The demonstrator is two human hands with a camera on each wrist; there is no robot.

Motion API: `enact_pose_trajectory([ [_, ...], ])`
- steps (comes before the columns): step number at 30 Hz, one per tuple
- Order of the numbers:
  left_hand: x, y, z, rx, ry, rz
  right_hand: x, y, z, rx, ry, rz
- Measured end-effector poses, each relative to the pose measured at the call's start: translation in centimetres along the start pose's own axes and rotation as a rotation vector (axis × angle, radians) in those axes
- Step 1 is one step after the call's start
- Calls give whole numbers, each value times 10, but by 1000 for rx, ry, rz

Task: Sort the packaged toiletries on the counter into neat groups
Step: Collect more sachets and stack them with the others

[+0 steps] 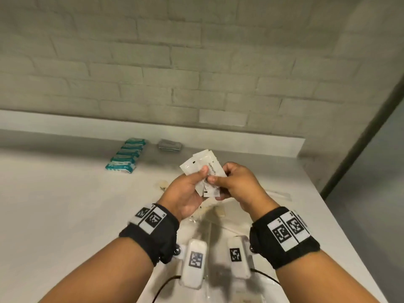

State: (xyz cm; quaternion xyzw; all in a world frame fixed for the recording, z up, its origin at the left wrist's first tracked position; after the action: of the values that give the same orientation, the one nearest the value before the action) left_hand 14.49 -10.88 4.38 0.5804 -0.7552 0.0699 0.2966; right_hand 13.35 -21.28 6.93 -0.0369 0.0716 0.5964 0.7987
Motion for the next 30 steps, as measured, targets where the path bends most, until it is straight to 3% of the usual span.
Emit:
enact_pose_trajectory([
  [7, -56, 20, -20, -34, 5, -59, 39, 4, 11, -44, 23, -80],
  [11, -90, 25, -42, 11, -13, -109, 35, -1, 24, -78, -11, -193],
  [15, -120, 25, -61, 80, -39, -151, 48, -3, 34, -105, -37, -198],
  [25, -152, 26, -85, 146, -42, -161, 115, 8, 18, 14, -171, -107],
  [30, -156, 31, -80, -5, -44, -108, 155, 24, 21, 28, -342, 75],
])
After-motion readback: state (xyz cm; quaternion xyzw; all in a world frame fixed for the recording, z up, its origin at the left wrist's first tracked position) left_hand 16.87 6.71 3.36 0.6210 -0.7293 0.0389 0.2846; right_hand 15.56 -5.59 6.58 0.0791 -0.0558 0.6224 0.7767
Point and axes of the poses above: each hand's wrist, its own y-axis away from the middle knuckle, its own x-axis out of the palm, z = x × y, the point moved 9 cm from there along -y, towards the middle knuckle, and after that the axes turned 12 degrees about -z, right-handed, at the moved point
